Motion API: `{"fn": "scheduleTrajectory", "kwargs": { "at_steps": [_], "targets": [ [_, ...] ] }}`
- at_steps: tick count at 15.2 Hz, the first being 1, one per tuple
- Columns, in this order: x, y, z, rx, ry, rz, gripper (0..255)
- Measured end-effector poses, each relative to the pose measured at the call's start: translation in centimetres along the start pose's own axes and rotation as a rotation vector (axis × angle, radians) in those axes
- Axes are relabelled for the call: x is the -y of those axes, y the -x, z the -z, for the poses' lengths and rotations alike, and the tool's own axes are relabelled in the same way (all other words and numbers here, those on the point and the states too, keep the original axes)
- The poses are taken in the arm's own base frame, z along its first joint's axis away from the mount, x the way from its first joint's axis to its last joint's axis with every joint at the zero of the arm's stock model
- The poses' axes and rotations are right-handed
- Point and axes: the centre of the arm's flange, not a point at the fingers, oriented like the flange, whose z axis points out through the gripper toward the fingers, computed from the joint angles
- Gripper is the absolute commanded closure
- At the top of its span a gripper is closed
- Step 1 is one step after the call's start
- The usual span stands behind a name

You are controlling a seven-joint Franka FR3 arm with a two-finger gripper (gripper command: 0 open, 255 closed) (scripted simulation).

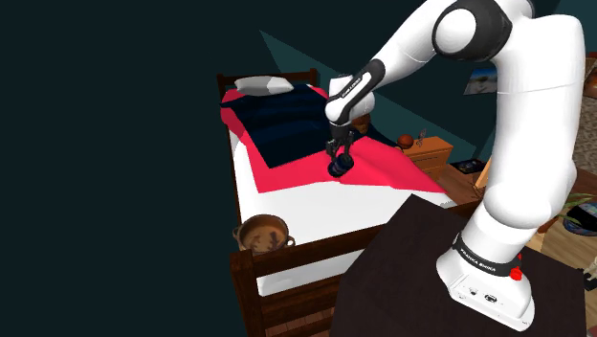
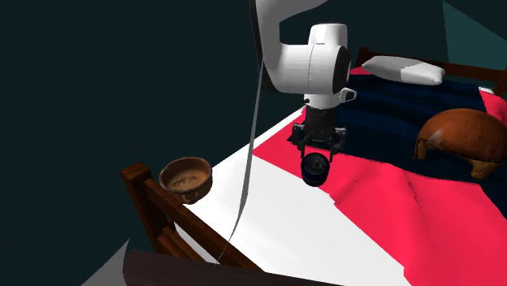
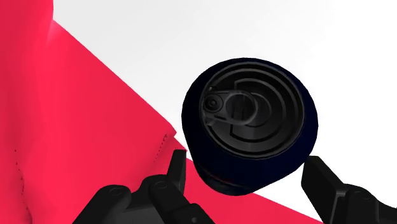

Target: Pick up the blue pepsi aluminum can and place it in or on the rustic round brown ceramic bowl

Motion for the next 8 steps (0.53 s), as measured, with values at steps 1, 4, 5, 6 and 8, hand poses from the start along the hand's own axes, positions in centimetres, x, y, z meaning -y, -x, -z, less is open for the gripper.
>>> {"fn": "scheduleTrajectory", "kwargs": {
  "at_steps": [1,4,5,6,8],
  "targets": [
    [-0.1,0.1,0.6,0.0,0.0,0.0,255],
    [-0.1,0.2,2.1,0.0,0.0,0.0,255],
    [0.4,0.2,2.4,0.0,0.0,0.0,255],
    [1.3,0.5,2.7,0.0,0.0,0.0,255],
    [3.6,0.8,2.8,0.0,0.0,0.001,255]
  ]
}}
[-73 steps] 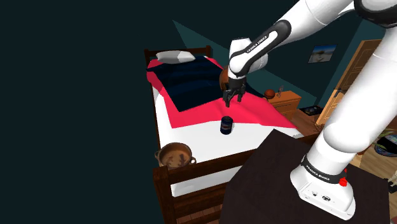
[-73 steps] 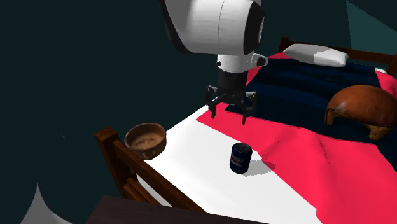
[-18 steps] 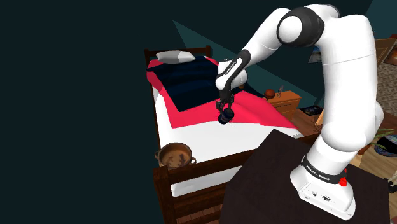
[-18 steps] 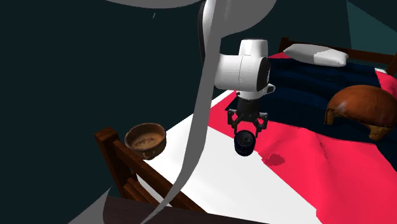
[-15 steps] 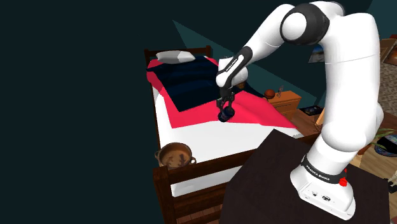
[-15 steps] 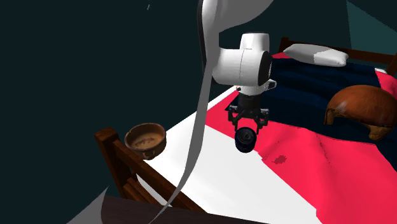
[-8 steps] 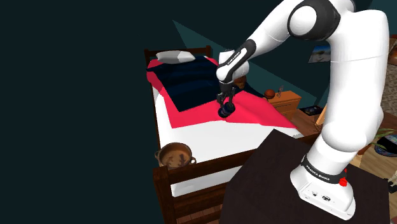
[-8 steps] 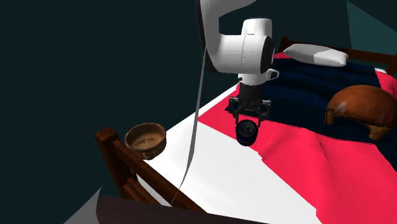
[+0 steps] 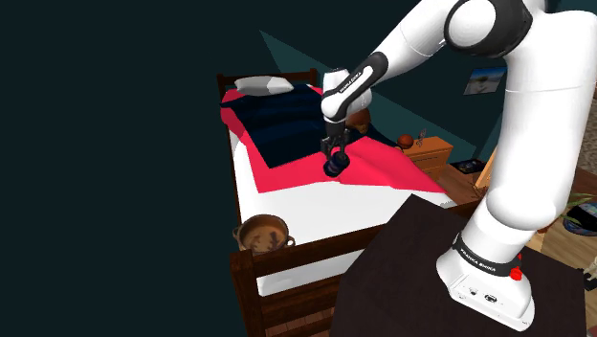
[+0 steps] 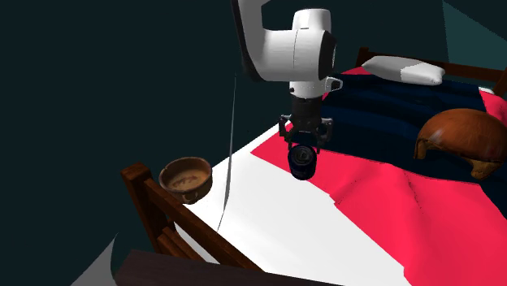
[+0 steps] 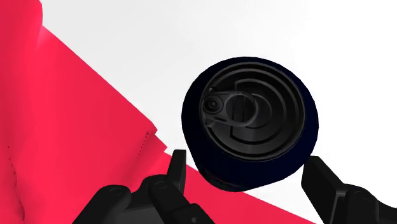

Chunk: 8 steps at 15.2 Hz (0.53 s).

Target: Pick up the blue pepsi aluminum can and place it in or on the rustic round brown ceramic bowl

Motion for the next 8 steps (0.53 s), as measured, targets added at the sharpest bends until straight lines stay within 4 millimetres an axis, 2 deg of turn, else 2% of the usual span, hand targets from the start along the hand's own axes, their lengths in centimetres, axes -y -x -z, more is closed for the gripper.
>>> {"fn": "scheduleTrajectory", "kwargs": {
  "at_steps": [8],
  "targets": [
    [10.5,1.4,1.8,0.0,0.0,0.001,255]
  ]
}}
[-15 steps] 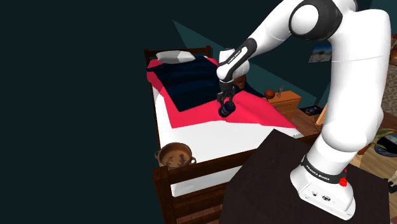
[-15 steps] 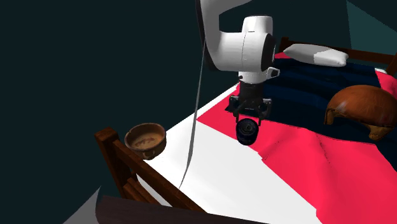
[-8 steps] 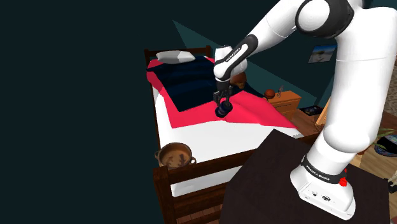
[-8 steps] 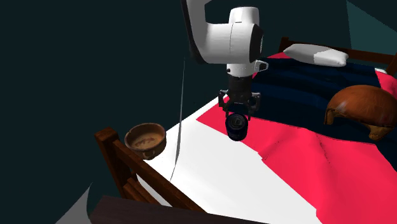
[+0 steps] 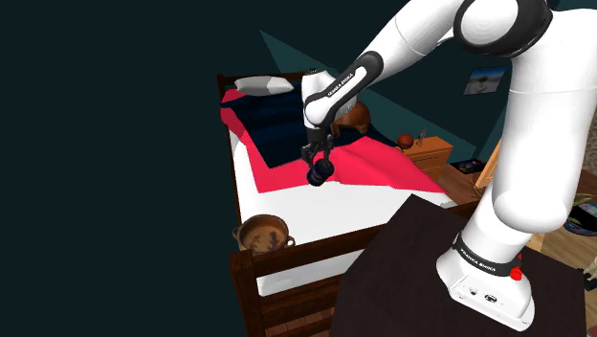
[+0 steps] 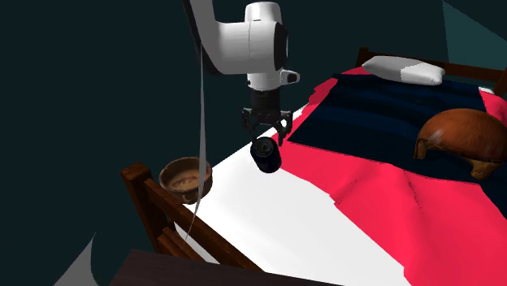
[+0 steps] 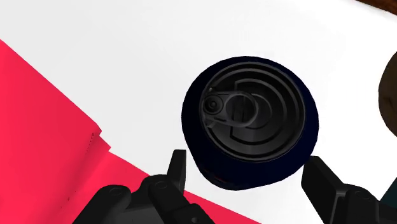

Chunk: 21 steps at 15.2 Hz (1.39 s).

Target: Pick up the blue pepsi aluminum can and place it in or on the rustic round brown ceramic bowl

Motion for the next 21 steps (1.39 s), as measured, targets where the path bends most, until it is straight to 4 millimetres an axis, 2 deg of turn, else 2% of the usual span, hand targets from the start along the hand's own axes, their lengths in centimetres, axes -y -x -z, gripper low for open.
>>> {"fn": "scheduleTrajectory", "kwargs": {
  "at_steps": [21],
  "targets": [
    [26.9,3.4,4.3,0.0,0.0,0.0,255]
  ]
}}
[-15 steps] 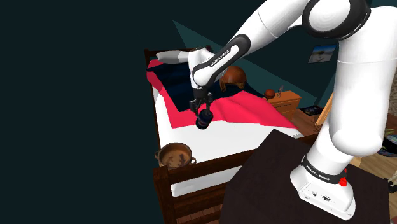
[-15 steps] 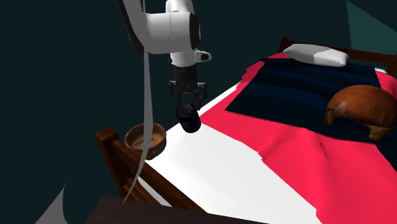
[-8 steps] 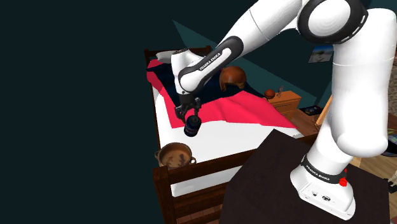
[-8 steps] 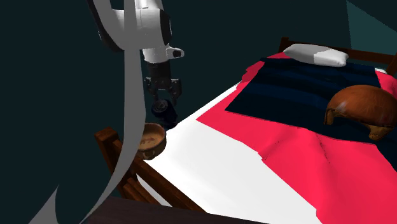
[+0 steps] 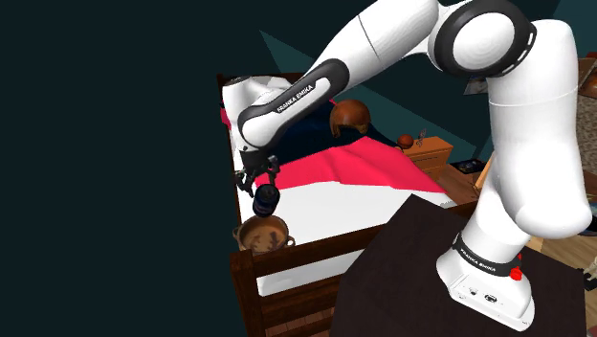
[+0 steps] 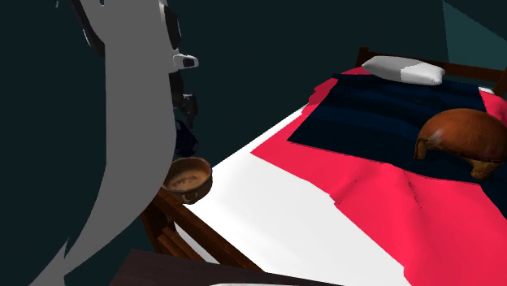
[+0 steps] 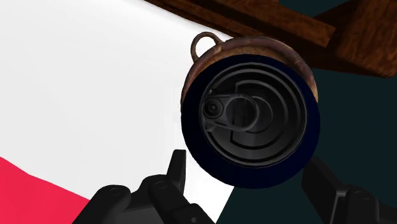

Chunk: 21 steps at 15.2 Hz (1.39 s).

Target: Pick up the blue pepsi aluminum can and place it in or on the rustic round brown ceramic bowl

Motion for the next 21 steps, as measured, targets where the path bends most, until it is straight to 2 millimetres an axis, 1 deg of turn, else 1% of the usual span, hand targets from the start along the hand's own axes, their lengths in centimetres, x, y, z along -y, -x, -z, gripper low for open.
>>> {"fn": "scheduleTrajectory", "kwargs": {
  "at_steps": [1,2,4,21],
  "targets": [
    [1.5,0.4,0.3,0.0,0.0,0.0,255],
    [2.4,0.6,0.1,0.0,0.0,0.001,255],
    [3.2,0.5,-0.7,0.0,0.0,0.0,255],
    [4.0,0.1,-9.4,0.001,0.001,-0.001,255]
  ]
}}
